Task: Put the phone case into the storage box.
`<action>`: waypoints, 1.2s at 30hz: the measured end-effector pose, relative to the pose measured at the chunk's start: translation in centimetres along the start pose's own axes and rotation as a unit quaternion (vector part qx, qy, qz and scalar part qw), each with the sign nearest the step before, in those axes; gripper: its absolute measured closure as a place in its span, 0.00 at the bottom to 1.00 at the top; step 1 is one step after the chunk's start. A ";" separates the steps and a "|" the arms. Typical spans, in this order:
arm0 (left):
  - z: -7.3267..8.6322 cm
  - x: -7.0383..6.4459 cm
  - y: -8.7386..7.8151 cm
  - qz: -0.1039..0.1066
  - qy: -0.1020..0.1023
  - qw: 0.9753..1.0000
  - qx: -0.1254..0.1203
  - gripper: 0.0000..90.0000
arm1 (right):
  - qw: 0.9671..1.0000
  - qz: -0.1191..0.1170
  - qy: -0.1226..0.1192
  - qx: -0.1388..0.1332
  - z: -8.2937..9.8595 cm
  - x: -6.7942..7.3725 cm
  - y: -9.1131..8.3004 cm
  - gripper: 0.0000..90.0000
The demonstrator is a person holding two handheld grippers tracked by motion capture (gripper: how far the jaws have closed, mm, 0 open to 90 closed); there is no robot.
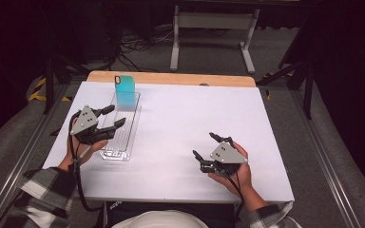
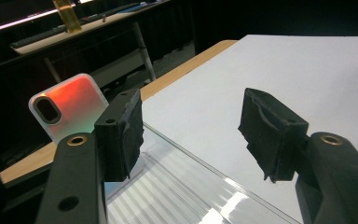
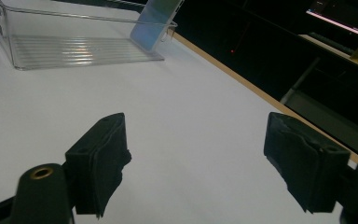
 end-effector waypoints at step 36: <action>0.8 -0.6 0.4 -0.011 -0.012 1.000 0.017 0.04 | 1.000 -0.002 -0.002 0.001 0.1 0.1 0.1 0.24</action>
Point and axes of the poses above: each handheld gripper's, and its own axes: y roughly forward along the jaws, z roughly out of its underside, x roughly to its left, the point moved 9 cm from there along y, roughly forward along the jaws, and after that the axes turned 12 degrees about -x, right-handed, at the moved point
